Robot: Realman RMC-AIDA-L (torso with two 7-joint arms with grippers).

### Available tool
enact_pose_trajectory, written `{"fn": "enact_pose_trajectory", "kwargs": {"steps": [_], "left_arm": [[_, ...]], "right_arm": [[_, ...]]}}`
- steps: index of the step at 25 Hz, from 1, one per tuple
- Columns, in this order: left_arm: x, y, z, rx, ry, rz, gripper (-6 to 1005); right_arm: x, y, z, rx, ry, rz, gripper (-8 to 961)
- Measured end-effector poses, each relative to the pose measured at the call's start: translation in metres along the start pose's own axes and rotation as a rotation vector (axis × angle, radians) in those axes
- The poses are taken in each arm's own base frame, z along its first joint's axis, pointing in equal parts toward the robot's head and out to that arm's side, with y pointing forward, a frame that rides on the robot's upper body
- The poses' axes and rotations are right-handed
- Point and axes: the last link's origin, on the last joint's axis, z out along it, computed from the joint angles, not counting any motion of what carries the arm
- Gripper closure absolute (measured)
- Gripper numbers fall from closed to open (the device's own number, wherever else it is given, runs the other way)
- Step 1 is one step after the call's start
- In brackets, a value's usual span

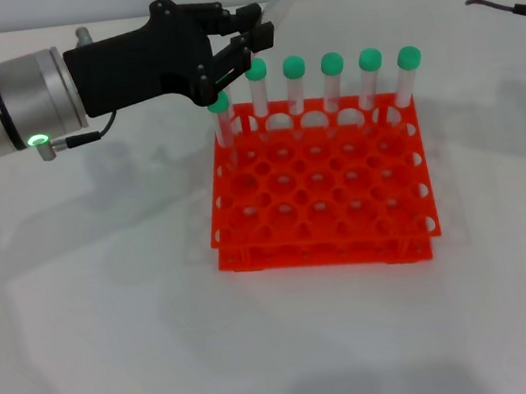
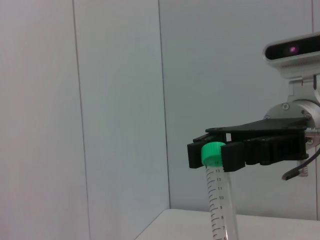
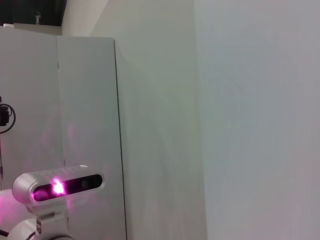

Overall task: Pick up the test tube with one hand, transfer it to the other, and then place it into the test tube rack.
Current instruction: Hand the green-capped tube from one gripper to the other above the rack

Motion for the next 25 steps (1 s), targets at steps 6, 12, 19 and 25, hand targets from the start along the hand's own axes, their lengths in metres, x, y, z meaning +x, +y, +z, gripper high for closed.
{"fn": "enact_pose_trajectory", "kwargs": {"steps": [6, 12, 19, 25], "left_arm": [[-0.0002, -0.0003, 0.0, 0.002, -0.001, 0.003, 711], [-0.0022, 0.0015, 0.0027, 0.008, 0.001, 0.006, 708], [-0.0021, -0.0005, 0.0048, 0.022, -0.002, 0.0, 705], [-0.0022, 0.0, 0.0057, 0.023, 0.005, -0.009, 702]], "right_arm": [[-0.0002, -0.0004, -0.0005, 0.001, 0.0, -0.001, 665], [-0.0014, -0.0005, 0.0008, -0.003, 0.002, -0.005, 665], [-0.0018, -0.0008, 0.0007, -0.002, 0.001, -0.006, 667], [-0.002, -0.0011, 0.0002, 0.0, -0.001, -0.009, 672]]}}
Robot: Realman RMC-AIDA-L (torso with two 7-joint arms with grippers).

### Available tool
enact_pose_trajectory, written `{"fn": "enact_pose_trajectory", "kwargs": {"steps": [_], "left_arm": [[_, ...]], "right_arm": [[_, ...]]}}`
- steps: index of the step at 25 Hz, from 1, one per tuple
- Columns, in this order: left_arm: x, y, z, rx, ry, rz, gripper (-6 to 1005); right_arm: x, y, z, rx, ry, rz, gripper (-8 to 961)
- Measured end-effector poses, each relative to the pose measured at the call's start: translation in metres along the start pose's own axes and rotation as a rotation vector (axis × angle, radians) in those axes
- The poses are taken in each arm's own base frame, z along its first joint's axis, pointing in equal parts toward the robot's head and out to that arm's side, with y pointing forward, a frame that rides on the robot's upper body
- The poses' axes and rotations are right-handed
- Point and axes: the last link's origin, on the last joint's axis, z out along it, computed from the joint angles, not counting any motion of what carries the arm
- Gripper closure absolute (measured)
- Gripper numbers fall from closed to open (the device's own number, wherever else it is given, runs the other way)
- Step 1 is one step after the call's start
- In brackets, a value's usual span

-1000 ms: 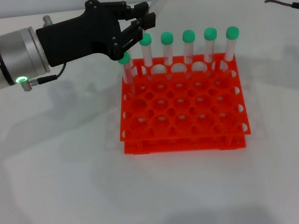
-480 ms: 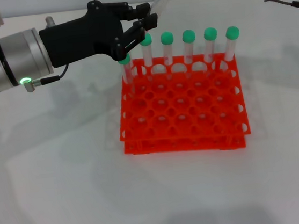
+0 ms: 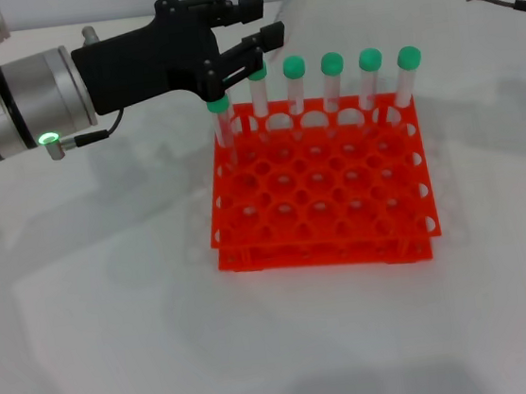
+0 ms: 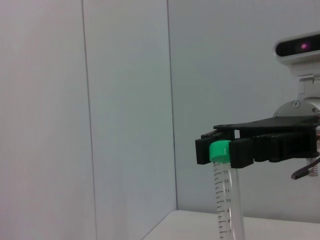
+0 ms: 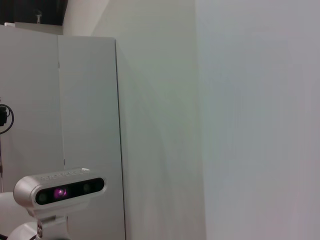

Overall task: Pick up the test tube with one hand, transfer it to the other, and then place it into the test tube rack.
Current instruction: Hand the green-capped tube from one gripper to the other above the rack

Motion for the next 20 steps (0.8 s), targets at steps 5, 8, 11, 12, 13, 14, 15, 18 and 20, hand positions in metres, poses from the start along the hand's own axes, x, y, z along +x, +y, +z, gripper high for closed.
{"fn": "enact_pose_trajectory", "kwargs": {"steps": [5, 8, 11, 12, 13, 14, 15, 18, 20], "left_arm": [[-0.001, 0.0, 0.0, -0.001, 0.0, -0.015, 700], [0.0, 0.0, 0.0, 0.0, 0.0, -0.035, 579], [-0.001, 0.0, -0.001, 0.003, -0.001, -0.048, 458], [-0.001, 0.0, -0.002, 0.003, -0.002, -0.053, 411], [-0.001, 0.0, -0.002, 0.003, -0.004, -0.057, 365], [-0.002, 0.0, -0.002, 0.003, -0.006, -0.068, 318], [-0.002, 0.0, -0.003, 0.002, -0.009, -0.079, 272], [-0.001, -0.001, -0.006, 0.003, -0.014, -0.102, 148], [0.0, -0.002, -0.014, 0.017, -0.022, -0.111, 109]], "right_arm": [[0.0, 0.0, 0.0, 0.0, -0.001, -0.003, 673], [-0.001, 0.0, 0.0, 0.0, -0.001, -0.005, 674], [-0.001, 0.0, 0.0, 0.0, -0.001, -0.007, 675], [-0.001, 0.0, 0.0, 0.0, -0.002, -0.008, 675], [-0.001, 0.0, 0.0, 0.0, -0.001, -0.007, 676], [-0.001, 0.0, -0.001, 0.001, -0.001, -0.007, 676], [-0.001, 0.0, -0.001, 0.002, -0.001, -0.006, 676], [0.0, 0.0, -0.003, 0.005, 0.0, -0.003, 677], [0.001, 0.0, -0.003, 0.007, 0.001, -0.001, 677]]}}
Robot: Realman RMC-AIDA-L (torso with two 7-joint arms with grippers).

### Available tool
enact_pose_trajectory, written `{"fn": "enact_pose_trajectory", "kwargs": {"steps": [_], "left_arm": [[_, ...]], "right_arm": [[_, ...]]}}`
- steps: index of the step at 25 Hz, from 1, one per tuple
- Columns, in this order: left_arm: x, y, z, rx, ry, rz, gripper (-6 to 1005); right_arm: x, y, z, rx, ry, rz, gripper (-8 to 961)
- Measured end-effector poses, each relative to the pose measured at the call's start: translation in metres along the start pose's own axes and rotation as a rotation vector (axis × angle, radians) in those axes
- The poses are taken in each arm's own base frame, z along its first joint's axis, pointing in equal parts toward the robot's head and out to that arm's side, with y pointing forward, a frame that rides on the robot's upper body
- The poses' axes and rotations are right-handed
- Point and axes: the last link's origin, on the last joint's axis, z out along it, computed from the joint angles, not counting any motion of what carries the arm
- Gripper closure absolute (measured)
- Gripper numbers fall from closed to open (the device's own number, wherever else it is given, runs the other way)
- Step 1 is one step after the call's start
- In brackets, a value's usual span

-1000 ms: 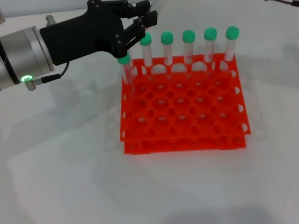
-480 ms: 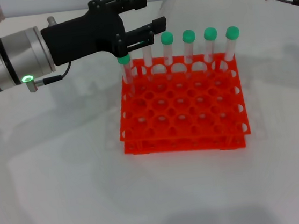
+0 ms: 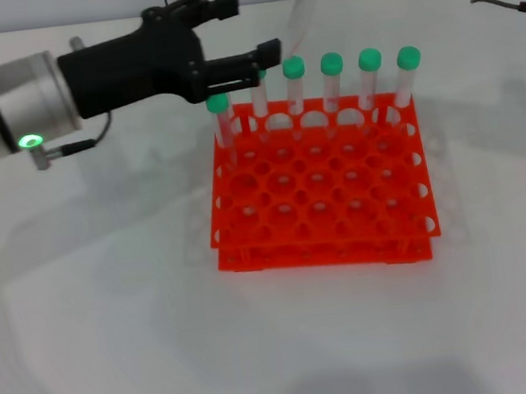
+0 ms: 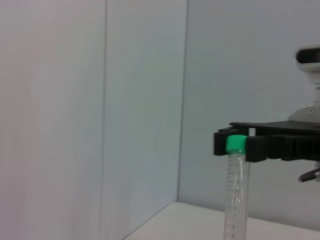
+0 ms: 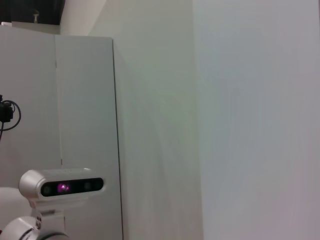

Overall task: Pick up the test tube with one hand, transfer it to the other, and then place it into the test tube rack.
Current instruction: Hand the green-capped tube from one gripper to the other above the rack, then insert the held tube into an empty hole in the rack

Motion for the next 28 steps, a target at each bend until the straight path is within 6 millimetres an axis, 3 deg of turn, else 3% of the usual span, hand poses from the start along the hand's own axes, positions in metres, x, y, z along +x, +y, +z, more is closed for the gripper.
{"fn": "enact_pose_trajectory", "kwargs": {"steps": [13, 28], "left_arm": [[0.01, 0.004, -0.069, 0.082, -0.051, -0.167, 109], [0.002, 0.012, -0.11, 0.159, -0.102, -0.252, 110]], "right_arm": [[0.003, 0.0, -0.003, 0.007, 0.003, 0.006, 684], [0.009, 0.001, -0.008, 0.018, 0.01, 0.019, 684]]}}
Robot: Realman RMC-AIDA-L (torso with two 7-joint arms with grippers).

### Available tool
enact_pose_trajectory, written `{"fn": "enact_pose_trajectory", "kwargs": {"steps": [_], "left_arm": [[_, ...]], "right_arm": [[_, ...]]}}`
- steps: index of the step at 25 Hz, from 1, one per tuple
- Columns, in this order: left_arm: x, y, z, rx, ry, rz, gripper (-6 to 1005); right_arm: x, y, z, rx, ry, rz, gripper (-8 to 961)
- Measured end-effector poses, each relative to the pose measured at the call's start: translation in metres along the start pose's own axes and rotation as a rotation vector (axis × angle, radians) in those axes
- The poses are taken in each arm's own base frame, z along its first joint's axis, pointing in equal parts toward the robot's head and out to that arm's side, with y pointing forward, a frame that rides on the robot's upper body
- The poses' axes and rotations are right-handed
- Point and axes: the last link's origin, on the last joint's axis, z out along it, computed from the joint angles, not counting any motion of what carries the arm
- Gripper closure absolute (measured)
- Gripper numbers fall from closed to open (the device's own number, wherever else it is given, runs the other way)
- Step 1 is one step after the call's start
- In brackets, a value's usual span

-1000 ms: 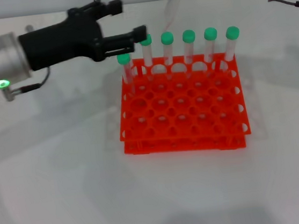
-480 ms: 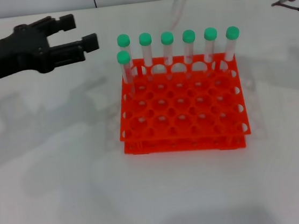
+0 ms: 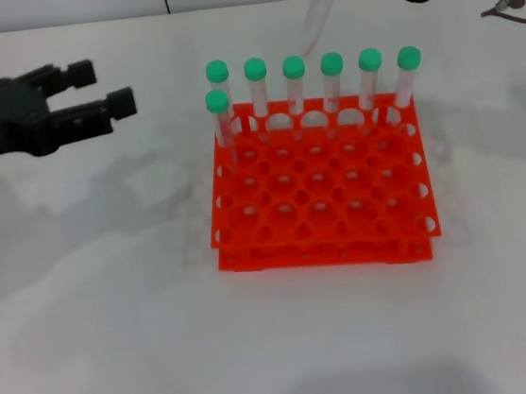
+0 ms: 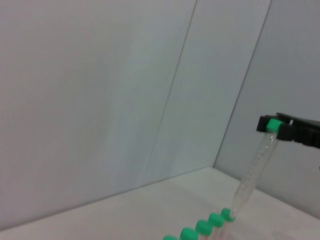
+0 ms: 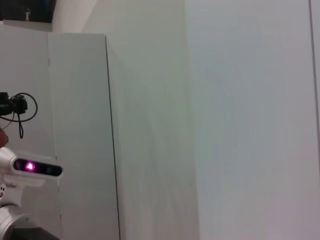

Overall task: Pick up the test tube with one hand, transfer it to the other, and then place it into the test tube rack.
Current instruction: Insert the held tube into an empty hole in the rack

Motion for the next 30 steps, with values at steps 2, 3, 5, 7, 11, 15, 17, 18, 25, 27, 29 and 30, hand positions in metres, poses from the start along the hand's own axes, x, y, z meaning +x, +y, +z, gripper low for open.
{"fn": "enact_pose_trajectory", "kwargs": {"steps": [2, 3, 5, 7, 11, 15, 17, 18, 25, 27, 29, 30], "left_arm": [[-0.005, -0.001, -0.006, 0.015, -0.011, -0.013, 110], [-0.008, -0.002, -0.01, 0.023, -0.017, -0.022, 110], [-0.011, -0.002, -0.014, 0.034, -0.023, -0.033, 109], [-0.014, -0.002, -0.019, 0.045, -0.027, -0.037, 109], [-0.017, -0.001, -0.024, 0.056, -0.033, -0.038, 109], [-0.019, 0.002, -0.025, 0.043, -0.039, -0.04, 109], [-0.02, 0.002, -0.026, 0.043, -0.049, -0.042, 109], [-0.021, 0.001, -0.027, 0.044, -0.053, -0.042, 109], [-0.031, -0.003, -0.035, 0.066, -0.143, -0.046, 109], [-0.035, -0.005, -0.038, 0.076, -0.177, -0.047, 109], [-0.039, -0.007, -0.041, 0.087, -0.206, -0.049, 109], [-0.04, -0.008, -0.044, 0.095, -0.225, -0.049, 109]], "right_arm": [[0.0, 0.0, 0.0, -0.001, 0.001, 0.001, 683], [0.001, 0.001, 0.001, -0.003, 0.001, 0.002, 682], [0.001, 0.001, 0.001, -0.004, 0.001, 0.002, 682], [0.001, 0.001, 0.001, -0.006, 0.001, 0.004, 681], [0.002, 0.002, 0.001, -0.008, 0.0, 0.01, 679], [0.003, 0.003, 0.0, -0.01, -0.001, 0.007, 678], [0.003, 0.003, -0.002, -0.008, -0.005, 0.006, 677], [0.002, 0.003, -0.002, -0.007, -0.007, 0.006, 677], [0.004, 0.004, -0.002, -0.009, -0.01, 0.011, 674], [0.005, 0.005, 0.0, -0.013, -0.007, 0.016, 673], [0.007, 0.006, 0.001, -0.017, -0.002, 0.021, 673], [0.008, 0.007, 0.002, -0.02, 0.001, 0.024, 672]]}}
